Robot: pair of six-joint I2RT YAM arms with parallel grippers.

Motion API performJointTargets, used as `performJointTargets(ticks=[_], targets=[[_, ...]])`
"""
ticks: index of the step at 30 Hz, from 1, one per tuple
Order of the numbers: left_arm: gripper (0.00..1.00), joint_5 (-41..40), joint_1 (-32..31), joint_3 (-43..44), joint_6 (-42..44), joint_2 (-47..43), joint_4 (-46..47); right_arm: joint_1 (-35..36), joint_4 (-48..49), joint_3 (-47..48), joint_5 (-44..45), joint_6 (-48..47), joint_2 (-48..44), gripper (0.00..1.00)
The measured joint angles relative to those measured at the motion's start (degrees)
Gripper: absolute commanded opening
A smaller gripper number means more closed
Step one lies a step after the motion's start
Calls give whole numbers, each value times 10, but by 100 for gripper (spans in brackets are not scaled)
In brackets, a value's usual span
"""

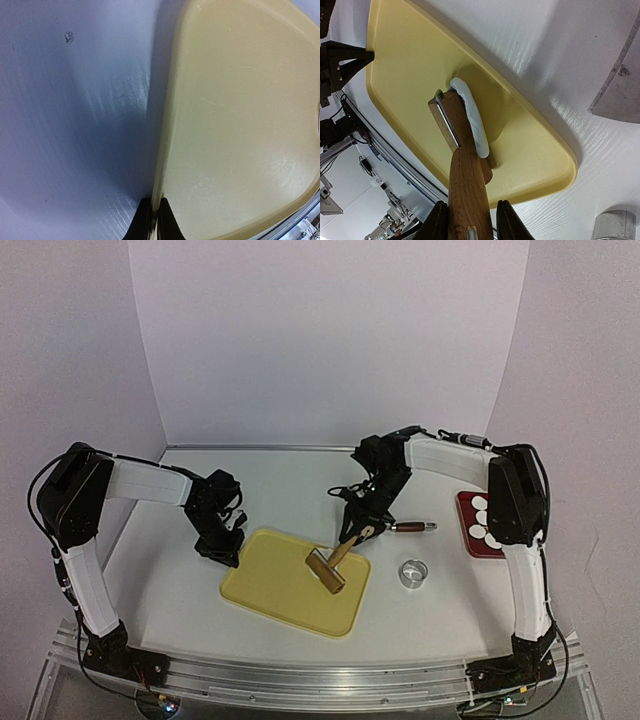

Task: Roll out the dumpling wrappers from the dough

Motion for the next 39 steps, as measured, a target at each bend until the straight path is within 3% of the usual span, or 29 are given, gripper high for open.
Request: performJointTargets(ticks=[39], targets=[[0, -2, 0, 7, -21, 3, -9, 27, 5, 4, -69, -20, 16, 0]])
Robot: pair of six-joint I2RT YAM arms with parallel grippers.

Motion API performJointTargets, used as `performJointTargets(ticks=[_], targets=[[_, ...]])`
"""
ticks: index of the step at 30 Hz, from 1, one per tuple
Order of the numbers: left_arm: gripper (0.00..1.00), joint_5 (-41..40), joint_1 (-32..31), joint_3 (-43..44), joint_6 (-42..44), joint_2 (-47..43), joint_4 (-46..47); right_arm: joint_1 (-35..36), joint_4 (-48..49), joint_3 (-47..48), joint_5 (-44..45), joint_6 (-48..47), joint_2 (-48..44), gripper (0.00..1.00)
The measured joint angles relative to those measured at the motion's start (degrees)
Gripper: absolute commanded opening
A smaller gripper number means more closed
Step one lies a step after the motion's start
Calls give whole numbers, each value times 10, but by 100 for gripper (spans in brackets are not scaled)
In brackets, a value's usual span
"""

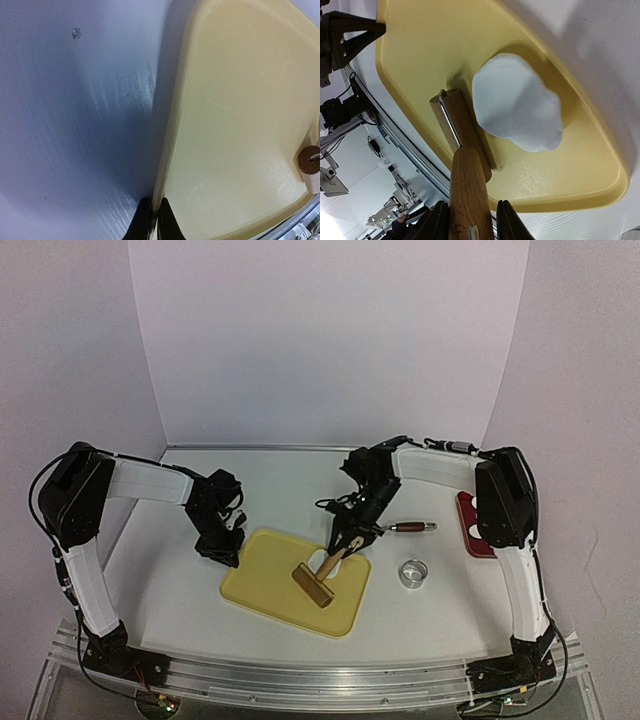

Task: Roll out the dumpling wrappers from the dough

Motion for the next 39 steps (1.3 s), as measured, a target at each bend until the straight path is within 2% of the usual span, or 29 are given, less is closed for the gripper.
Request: performJointTargets(ticks=[5, 7, 13, 19, 21, 26, 32, 36, 39], targets=[[0, 2, -12, -37, -68, -27, 26, 26, -24, 3, -8, -43, -10, 0], [4, 9, -19, -62, -112, -45, 42, 39, -27, 4, -24, -59, -18, 0], [28, 30, -47, -98, -201, -82, 50, 56, -33, 7, -93, -69, -91, 0], [51, 22, -51, -52, -205, -99, -5, 44, -27, 35, -60, -15, -157, 0], [58, 13, -51, -11, -193, -96, -23, 26, -20, 34, -41, 19, -163, 0], [64, -10, -46, 115, -125, -54, -50, -46, 18, -11, -8, 109, -162, 0], [61, -24, -40, 262, 10, 64, -59, -71, 43, -22, 19, 180, -133, 0], [59, -18, -40, 319, 96, 131, -65, -64, 54, -22, 21, 215, -111, 0], [59, -7, -40, 330, 144, 156, -65, -59, 61, -22, 28, 235, -94, 0]])
